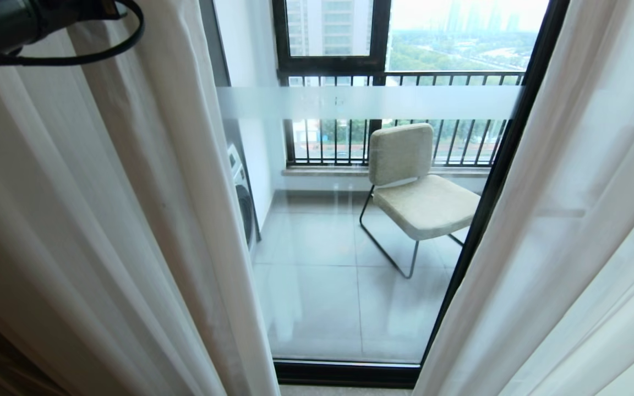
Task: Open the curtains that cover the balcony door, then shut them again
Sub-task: Pull the inner curtains open on both sides
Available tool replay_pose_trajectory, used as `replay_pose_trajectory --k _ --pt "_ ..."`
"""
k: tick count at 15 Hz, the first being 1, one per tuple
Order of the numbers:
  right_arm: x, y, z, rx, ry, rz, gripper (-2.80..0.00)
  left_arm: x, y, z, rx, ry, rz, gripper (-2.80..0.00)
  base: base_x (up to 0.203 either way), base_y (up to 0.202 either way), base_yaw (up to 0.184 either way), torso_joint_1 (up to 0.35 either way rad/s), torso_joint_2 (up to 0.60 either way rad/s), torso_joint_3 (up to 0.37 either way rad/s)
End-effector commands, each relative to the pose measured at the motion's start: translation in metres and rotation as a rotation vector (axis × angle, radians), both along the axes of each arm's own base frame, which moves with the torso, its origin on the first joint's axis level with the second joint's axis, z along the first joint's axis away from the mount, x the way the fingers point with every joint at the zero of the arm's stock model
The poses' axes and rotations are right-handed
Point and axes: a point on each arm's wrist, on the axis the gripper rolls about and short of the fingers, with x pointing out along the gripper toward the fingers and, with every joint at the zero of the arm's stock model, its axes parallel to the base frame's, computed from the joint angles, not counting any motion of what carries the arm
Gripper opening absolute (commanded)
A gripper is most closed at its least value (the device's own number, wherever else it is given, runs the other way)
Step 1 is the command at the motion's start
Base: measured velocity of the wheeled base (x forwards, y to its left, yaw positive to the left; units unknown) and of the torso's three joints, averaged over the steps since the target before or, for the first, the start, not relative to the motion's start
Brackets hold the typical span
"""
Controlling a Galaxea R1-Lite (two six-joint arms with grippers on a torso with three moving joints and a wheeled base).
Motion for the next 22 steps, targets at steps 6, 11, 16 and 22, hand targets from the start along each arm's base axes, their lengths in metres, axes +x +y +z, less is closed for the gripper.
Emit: replay_pose_trajectory --k 6,11,16,22 --pt "0.0 0.0 0.0 -0.001 0.001 0.001 -2.8 -0.003 0.001 0.0 -0.001 0.002 0.01 -2.8 0.0 0.174 -0.005 0.002 0.0 0.003" --pt "0.0 0.0 0.0 -0.001 0.001 0.001 -2.8 -0.019 0.005 -0.001 -0.002 0.006 0.017 -2.8 0.0 0.173 -0.005 0.0 0.0 0.002" --pt "0.0 0.0 0.0 -0.001 0.001 0.001 -2.8 -0.022 0.007 -0.002 -0.002 0.008 0.024 -2.8 0.0 0.174 -0.004 0.004 0.0 0.003" --pt "0.0 0.0 0.0 -0.001 0.001 0.001 -2.8 -0.023 0.008 -0.002 -0.004 0.007 0.023 -2.8 0.0 0.165 -0.004 0.003 0.0 0.002"
